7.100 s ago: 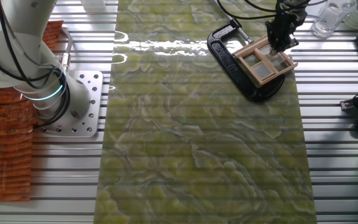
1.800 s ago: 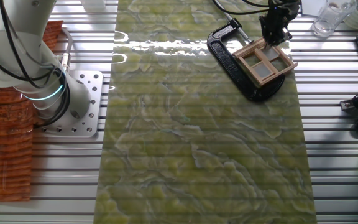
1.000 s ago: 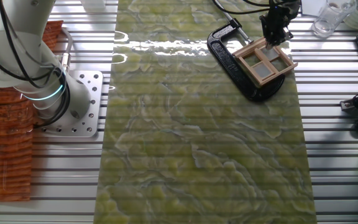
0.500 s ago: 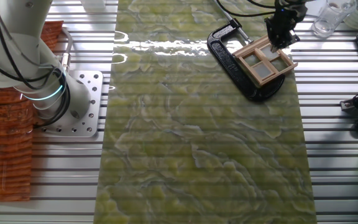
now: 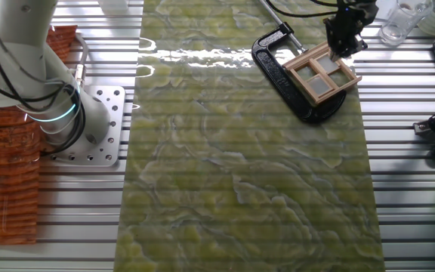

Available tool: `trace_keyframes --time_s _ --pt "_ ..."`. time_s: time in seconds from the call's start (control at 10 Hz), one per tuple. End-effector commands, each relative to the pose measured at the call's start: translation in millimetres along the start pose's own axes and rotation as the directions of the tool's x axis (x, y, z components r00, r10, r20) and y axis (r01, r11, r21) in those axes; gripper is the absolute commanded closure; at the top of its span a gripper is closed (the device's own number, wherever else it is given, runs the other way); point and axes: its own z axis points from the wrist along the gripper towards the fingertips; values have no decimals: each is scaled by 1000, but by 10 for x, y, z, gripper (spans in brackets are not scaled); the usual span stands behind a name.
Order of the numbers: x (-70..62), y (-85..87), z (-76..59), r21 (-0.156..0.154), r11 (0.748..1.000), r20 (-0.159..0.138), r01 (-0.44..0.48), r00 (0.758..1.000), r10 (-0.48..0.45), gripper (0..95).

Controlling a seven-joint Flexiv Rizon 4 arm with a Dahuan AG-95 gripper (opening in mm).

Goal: Open a sliding window

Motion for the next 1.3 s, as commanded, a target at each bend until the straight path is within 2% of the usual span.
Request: trace_keyframes --time_s 0.1,0.2,0.3,0.5,0.6,0.8,1.3 --pt "28 -10 -70 -26 999 -9 -23 1000 23 950" --pt "34 -4 -85 -26 999 -10 -38 999 37 950" --pt "41 10 -110 -43 995 -3 -90 996 90 950" --pt "45 14 -118 -43 992 -10 -122 992 122 950" --pt "45 14 -117 -44 991 -9 -125 992 125 950" --pt "51 21 -131 -45 992 12 -120 993 121 950" --pt "64 23 -135 -42 994 19 -101 995 102 950"
